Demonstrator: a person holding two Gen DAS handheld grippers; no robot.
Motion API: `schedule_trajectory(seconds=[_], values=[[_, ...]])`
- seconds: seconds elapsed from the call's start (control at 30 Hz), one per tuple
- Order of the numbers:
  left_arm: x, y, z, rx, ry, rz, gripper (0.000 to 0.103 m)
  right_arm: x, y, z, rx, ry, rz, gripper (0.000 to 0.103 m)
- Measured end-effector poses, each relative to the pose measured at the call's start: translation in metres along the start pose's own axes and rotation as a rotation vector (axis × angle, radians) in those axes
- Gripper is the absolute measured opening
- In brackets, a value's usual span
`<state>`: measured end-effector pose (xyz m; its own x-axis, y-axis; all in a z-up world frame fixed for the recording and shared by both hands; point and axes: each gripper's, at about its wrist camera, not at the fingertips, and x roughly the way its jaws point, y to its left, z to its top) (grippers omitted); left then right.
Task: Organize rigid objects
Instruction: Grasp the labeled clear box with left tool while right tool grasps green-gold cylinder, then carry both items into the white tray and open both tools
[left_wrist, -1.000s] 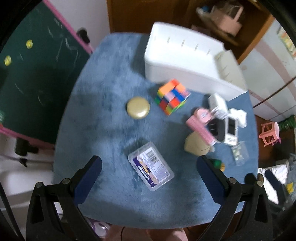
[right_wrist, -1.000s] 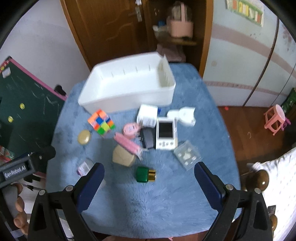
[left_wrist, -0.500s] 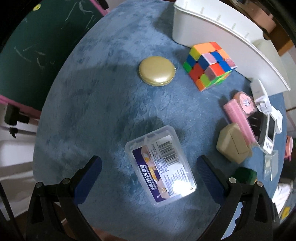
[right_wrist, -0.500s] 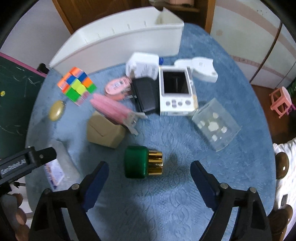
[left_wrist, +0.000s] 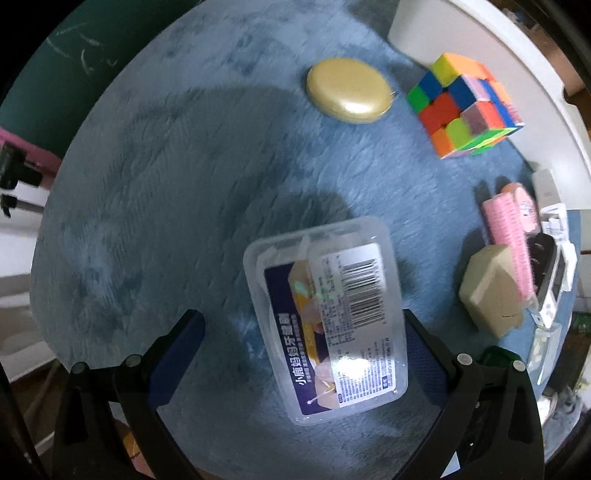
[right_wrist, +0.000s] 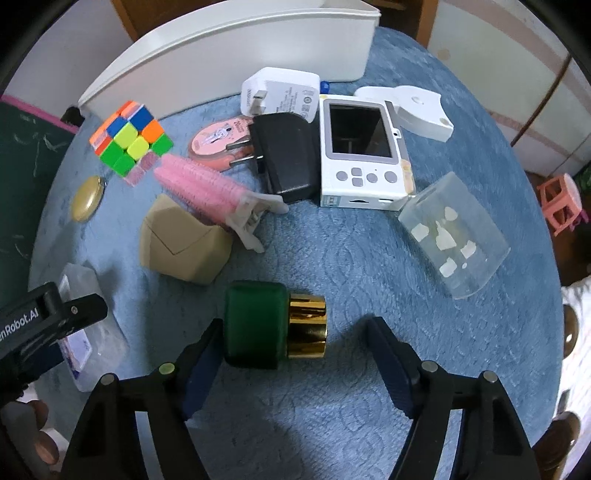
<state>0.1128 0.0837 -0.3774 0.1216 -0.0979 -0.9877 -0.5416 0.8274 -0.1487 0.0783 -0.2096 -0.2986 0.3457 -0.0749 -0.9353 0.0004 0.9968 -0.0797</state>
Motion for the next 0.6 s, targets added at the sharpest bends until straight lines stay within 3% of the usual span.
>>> schedule_trajectory(seconds=[0.2, 0.27, 0.3, 0.33, 0.5, 0.6], values=[[0.013, 0.007, 0.001, -0.009, 0.015, 0.011, 0.097, 0.000, 0.009, -0.006, -0.061, -0.022, -0.021, 0.059], [0.005, 0.002, -0.006, -0.002, -0.004, 0.014, 0.084, 0.000, 0.011, -0.007, -0.087, -0.030, -0.016, 0.045], [0.003, 0.002, -0.006, 0.011, -0.015, 0.013, 0.079, 0.000, 0.013, -0.006, -0.103, -0.034, -0.016, 0.045], [0.000, -0.001, -0.008, 0.027, -0.023, 0.010, 0.066, -0.004, 0.013, -0.006, -0.115, -0.034, -0.022, 0.045], [-0.009, -0.009, -0.007, 0.091, -0.046, 0.053, 0.066, -0.010, 0.011, -0.004, -0.144, -0.036, -0.010, 0.045], [-0.035, -0.012, -0.019, 0.117, -0.080, 0.056, 0.066, -0.021, 0.009, -0.005, -0.171, -0.055, -0.004, 0.044]])
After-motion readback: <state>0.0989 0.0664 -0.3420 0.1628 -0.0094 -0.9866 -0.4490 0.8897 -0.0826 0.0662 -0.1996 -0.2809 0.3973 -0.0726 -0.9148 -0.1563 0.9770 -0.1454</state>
